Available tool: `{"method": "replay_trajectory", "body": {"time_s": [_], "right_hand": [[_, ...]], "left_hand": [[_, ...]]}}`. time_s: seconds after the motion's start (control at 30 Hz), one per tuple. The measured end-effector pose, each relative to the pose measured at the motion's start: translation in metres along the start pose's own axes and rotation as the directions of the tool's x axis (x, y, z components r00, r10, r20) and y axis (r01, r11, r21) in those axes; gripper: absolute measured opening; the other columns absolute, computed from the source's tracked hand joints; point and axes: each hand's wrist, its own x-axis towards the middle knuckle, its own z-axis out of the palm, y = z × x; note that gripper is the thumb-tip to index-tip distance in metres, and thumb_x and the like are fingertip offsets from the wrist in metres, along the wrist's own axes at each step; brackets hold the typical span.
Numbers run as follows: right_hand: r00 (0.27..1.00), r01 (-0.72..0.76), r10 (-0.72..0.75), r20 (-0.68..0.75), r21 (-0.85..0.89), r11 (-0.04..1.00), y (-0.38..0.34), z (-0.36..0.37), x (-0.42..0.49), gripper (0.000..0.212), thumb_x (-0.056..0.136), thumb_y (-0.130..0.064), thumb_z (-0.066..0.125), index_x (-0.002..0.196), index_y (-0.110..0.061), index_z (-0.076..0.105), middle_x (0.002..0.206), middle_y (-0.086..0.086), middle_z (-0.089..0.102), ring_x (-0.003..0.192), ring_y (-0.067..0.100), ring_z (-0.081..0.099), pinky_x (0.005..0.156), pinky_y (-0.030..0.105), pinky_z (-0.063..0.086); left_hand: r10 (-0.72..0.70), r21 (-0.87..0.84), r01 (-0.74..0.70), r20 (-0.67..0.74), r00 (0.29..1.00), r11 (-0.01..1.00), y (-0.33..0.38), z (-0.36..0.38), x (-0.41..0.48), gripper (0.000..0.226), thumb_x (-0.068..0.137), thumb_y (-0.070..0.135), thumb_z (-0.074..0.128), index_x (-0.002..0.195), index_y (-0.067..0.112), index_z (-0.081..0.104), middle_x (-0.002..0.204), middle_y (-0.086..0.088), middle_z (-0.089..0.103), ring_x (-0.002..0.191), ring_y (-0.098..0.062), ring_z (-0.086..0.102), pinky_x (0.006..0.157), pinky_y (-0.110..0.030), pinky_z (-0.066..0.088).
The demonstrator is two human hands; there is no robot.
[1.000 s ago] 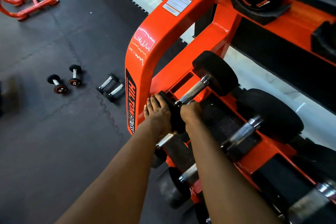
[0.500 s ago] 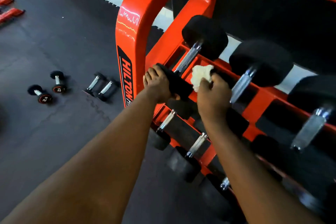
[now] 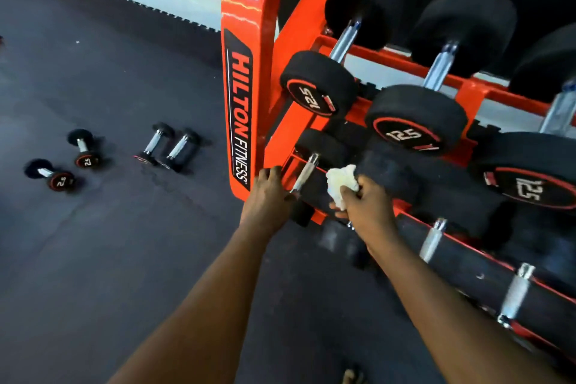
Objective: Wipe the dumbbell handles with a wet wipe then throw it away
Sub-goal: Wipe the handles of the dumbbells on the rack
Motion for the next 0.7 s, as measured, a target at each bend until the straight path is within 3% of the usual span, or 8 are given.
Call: {"method": "replay_trajectory", "body": {"time_s": [0.07,0.1,0.27,0.37,0.43,0.5,0.57,0.7], "right_hand": [[1.0,-0.001,-0.001,-0.031,-0.075,0.997,0.039,0.021,0.015,0.036,0.074,-0.048,0.053,0.106,-0.03,0.055,0.102,0.003,0.072,0.086,0.028,0.072,0.075,0.053,0.058],[1.0,-0.007,0.005,-0.022,-0.076,0.997,0.064,0.033,0.025,0.04,0.071,-0.051,0.053,0.108,-0.035,0.052,0.102,0.001,0.072,0.087,0.028,0.072,0.076,0.052,0.058],[0.996,0.079,-0.081,-0.024,-0.081,0.994,0.12,0.081,0.063,0.029,0.075,-0.035,0.057,0.104,-0.039,0.055,0.094,0.001,0.072,0.079,0.027,0.071,0.073,0.052,0.057],[0.993,0.104,-0.112,-0.045,-0.148,0.984,0.134,0.099,0.087,0.028,0.078,-0.023,0.055,0.101,-0.038,0.061,0.085,-0.001,0.072,0.074,0.024,0.07,0.069,0.047,0.058],[0.987,0.146,-0.16,-0.034,-0.253,0.956,0.143,0.107,0.1,0.032,0.081,-0.01,0.056,0.1,-0.031,0.069,0.09,0.002,0.073,0.081,0.027,0.069,0.073,0.042,0.057],[0.976,0.212,-0.215,0.03,-0.348,0.913,0.153,0.115,0.116,0.036,0.082,-0.002,0.058,0.108,-0.023,0.073,0.102,0.007,0.074,0.094,0.029,0.068,0.081,0.034,0.054],[0.95,0.304,-0.304,0.065,-0.4,0.865,0.153,0.118,0.132,0.037,0.082,0.0,0.061,0.111,-0.018,0.074,0.107,0.008,0.073,0.1,0.027,0.067,0.083,0.027,0.05],[0.87,0.474,-0.489,0.065,-0.385,0.792,0.141,0.129,0.157,0.027,0.077,-0.005,0.066,0.097,-0.02,0.076,0.096,0.005,0.075,0.091,0.022,0.069,0.078,0.032,0.053]], "left_hand": [[-0.003,0.01,0.003,0.025,1.0,1.0,-0.018,0.017,0.0,0.066,0.088,0.031,0.075,0.14,0.004,0.044,0.14,-0.018,0.047,0.13,-0.039,0.044,0.103,-0.048,0.042],[-0.003,0.027,0.002,0.039,0.999,1.0,-0.032,0.033,0.005,0.072,0.085,0.034,0.077,0.141,0.004,0.043,0.139,-0.018,0.047,0.13,-0.038,0.044,0.103,-0.047,0.042],[-0.029,0.063,0.025,0.068,0.997,0.998,-0.092,0.104,0.046,0.11,0.064,0.056,0.089,0.143,0.001,0.035,0.144,-0.018,0.042,0.136,-0.038,0.04,0.111,-0.044,0.036],[-0.068,0.083,0.062,0.067,0.995,0.995,-0.115,0.137,0.073,0.149,0.046,0.079,0.082,0.154,0.001,0.017,0.159,-0.02,0.026,0.149,-0.038,0.022,0.121,-0.048,0.025],[-0.105,0.076,0.097,0.113,0.988,0.992,-0.125,0.157,0.082,0.164,0.04,0.083,0.081,0.158,0.003,0.001,0.164,-0.019,0.014,0.153,-0.037,0.012,0.123,-0.05,0.02],[-0.111,0.087,0.101,0.115,0.987,0.991,-0.135,0.177,0.086,0.166,0.041,0.077,0.086,0.158,0.002,-0.005,0.164,-0.02,0.01,0.153,-0.038,0.011,0.124,-0.05,0.018],[-0.091,0.113,0.087,0.029,0.995,0.99,-0.138,0.195,0.088,0.162,0.043,0.072,0.09,0.157,0.0,-0.001,0.159,-0.022,0.019,0.148,-0.04,0.02,0.122,-0.048,0.022],[-0.058,0.127,0.068,-0.086,0.995,0.99,-0.144,0.208,0.093,0.16,0.043,0.074,0.087,0.156,-0.001,0.003,0.154,-0.024,0.028,0.144,-0.041,0.028,0.12,-0.049,0.024]]}}
